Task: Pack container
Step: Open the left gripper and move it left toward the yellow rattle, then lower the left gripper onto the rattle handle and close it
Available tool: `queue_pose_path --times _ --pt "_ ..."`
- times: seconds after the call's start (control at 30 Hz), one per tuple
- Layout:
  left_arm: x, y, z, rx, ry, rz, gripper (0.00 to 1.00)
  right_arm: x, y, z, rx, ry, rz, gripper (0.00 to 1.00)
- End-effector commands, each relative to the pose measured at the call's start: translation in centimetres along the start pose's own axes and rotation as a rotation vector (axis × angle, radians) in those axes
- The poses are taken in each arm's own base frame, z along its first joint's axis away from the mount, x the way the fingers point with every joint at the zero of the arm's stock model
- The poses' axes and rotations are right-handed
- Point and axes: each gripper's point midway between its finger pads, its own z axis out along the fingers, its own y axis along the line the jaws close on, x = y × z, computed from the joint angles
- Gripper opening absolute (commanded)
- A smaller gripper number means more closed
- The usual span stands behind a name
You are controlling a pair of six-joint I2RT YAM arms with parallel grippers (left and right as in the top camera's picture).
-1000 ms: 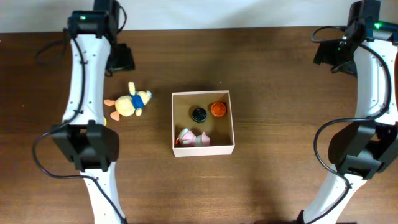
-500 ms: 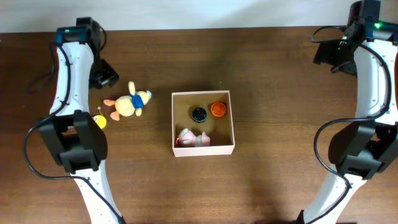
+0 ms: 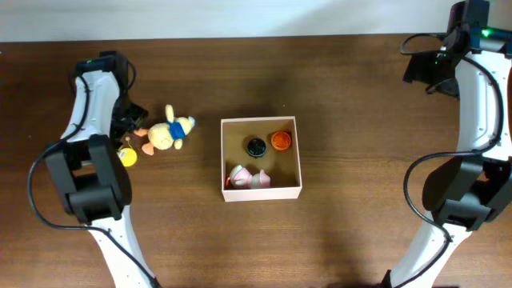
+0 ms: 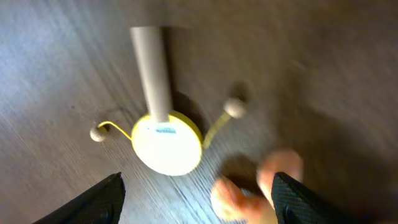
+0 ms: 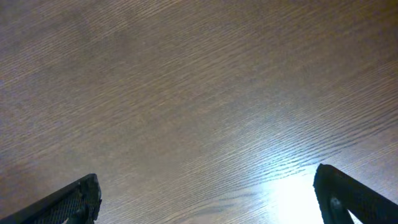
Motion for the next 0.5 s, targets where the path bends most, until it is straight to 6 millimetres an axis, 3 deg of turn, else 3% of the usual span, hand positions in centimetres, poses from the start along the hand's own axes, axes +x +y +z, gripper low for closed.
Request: queue_pose_path --times 0.0,0.47 --pt "-0.4 1.4 1.4 -0.04 0.016 -0.15 0.78 -0.1 0.0 -0.6 -0.001 -0.013 0.013 0.99" --pt "-1.2 3.2 4.8 -0.06 0.026 -0.224 0.78 -0.1 0.0 -0.6 -0.001 -0.013 0.013 0.99"
